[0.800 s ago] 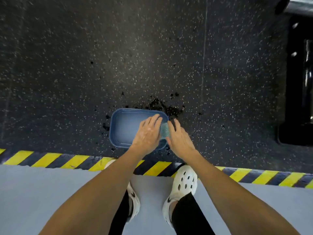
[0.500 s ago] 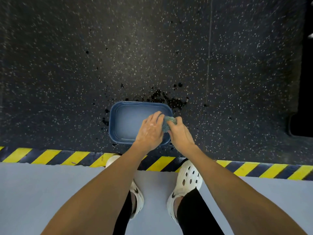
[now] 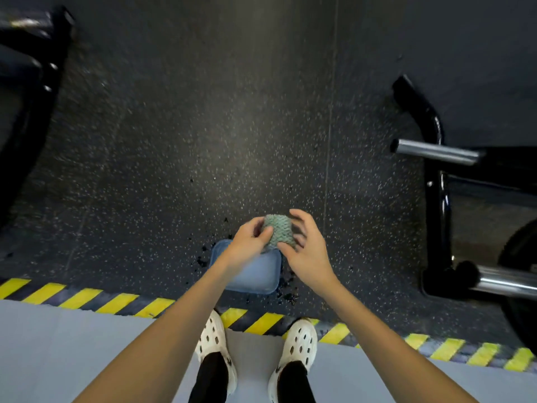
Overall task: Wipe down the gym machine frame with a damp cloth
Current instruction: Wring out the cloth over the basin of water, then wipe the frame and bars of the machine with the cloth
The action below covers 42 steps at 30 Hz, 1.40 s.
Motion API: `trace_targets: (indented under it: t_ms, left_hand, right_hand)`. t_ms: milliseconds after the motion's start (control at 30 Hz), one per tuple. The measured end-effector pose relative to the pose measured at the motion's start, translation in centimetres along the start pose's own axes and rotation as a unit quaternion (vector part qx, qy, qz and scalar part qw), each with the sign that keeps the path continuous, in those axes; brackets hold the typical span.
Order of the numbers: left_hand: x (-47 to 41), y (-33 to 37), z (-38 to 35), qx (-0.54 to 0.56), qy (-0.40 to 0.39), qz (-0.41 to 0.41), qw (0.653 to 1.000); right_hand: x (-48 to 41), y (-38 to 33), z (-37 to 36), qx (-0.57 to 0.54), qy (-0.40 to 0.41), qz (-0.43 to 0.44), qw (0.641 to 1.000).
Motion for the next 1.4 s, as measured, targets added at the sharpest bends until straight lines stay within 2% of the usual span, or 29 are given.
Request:
trace_targets:
  t_ms: [67, 133, 233, 300, 433, 567, 700, 833, 933, 1000, 1200, 1400]
  left_hand:
    - [3.5, 3.7, 1.1, 0.020, 0.031, -0.012, 0.999]
    - [7.3, 7.0, 1.9, 0.039, 0.048, -0.016, 0.998]
    - [12.6, 10.4, 2.8, 0.082, 0.054, -0.003, 0.995]
    - [15.8, 12.4, 2.9, 0.108, 0.043, 0.001, 0.993]
    - [22.2, 17.5, 2.2, 0.089, 0.000, -0.030, 0.996]
    - [26.7, 23.7, 1.6, -0.062, -0.019, -0.126, 0.990]
    - [31.4, 33.0, -1.0, -0.165, -0.031, -0.230, 0.959]
    - [37.3, 42.2, -6.3, -0.259, -0.109, -0.357, 0.891]
    - [41.7, 47.2, -11.0, -0.253, -0.159, -0.405, 0.864]
    - [44.8, 49.8, -14.6, -0.251, -0.164, -0.439, 0.847]
    - [52.9, 54.3, -25.5, -0.252, -0.142, -0.516, 0.806]
    - [59.1, 59.0, -36.9, -0.219, -0.102, -0.553, 0.797]
  right_hand:
    - [1.7, -3.8, -0.1, -0.097, -0.004, -0.049, 0.994]
    - [3.8, -7.3, -0.9, -0.213, -0.009, -0.093, 0.973]
    - [7.5, -12.0, -2.7, -0.264, -0.007, -0.135, 0.955]
    - [9.8, -14.8, -3.5, -0.252, 0.004, -0.131, 0.959]
    - [14.7, -20.8, -2.8, -0.235, 0.079, -0.107, 0.963]
    - [20.2, -27.2, 0.6, -0.217, 0.136, -0.055, 0.965]
    - [26.2, -34.3, 7.5, -0.066, 0.182, 0.048, 0.980]
    - [32.9, -41.6, 14.3, 0.032, 0.188, 0.152, 0.970]
    - [37.9, -45.2, 19.2, 0.078, 0.205, 0.197, 0.956]
    - [41.8, -46.3, 23.2, 0.102, 0.241, 0.216, 0.941]
    - [52.2, -48.4, 32.9, 0.167, 0.274, 0.232, 0.919]
    - [62.1, -50.3, 42.4, 0.120, 0.306, 0.269, 0.905]
Point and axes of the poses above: each hand's wrist, its own x-axis away from the middle knuckle, its own z-axis out of the back of the hand, y = z × x, the point moved 6 cm from there along -x, towards the middle knuckle, and after that the axes turned 1 degree about -y, right-handed, at the moved point
